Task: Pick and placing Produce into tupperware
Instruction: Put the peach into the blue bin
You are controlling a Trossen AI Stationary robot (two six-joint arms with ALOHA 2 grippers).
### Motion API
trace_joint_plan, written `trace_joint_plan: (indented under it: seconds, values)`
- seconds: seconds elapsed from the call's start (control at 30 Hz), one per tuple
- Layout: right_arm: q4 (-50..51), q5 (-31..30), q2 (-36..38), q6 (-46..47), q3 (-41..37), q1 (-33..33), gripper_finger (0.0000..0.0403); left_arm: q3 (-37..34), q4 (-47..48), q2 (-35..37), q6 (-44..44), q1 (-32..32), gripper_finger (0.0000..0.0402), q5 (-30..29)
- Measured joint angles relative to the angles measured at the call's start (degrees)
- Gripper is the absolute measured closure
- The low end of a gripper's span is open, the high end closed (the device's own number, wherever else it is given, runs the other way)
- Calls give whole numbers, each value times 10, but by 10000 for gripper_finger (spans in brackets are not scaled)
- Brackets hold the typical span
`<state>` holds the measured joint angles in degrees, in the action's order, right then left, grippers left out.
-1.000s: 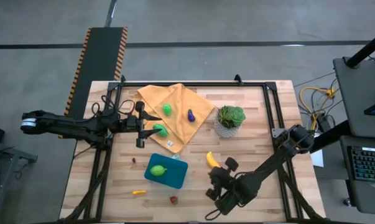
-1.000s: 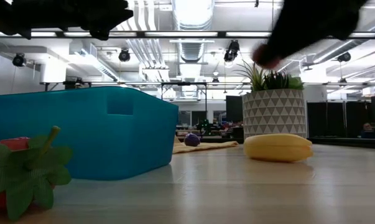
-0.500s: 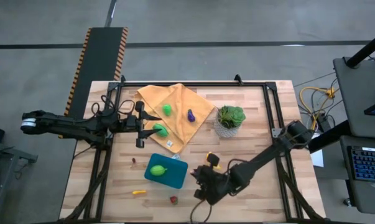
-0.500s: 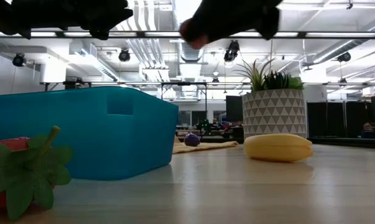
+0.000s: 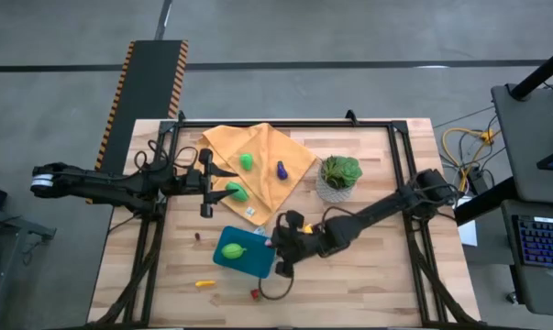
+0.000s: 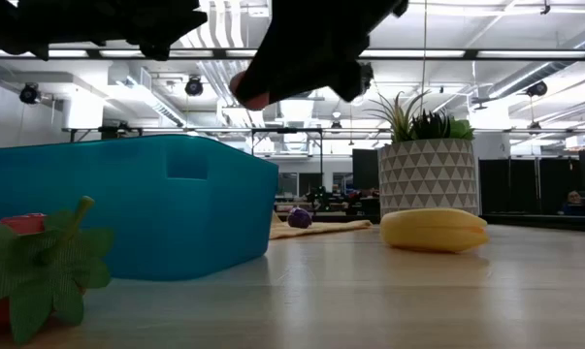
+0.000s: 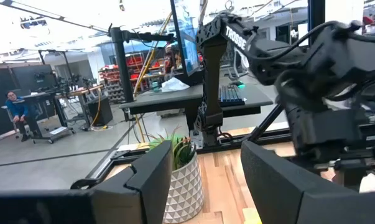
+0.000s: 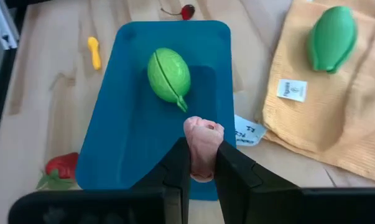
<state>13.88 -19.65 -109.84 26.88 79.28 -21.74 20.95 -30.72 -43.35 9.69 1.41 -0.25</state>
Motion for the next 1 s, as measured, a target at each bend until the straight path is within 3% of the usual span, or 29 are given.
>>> trace_joint_plan:
  seconds: [0.27,0.57,1.0]
  values:
    - [-10,89,0,-17,-3,30,355,0,-1,-1,0,0,223,0]
    - [-32,140,-31,-35,-4,47,355,0,-1,0,0,0,223,0]
    - [-35,142,-38,-44,-5,49,355,0,0,-2,0,0,223,0]
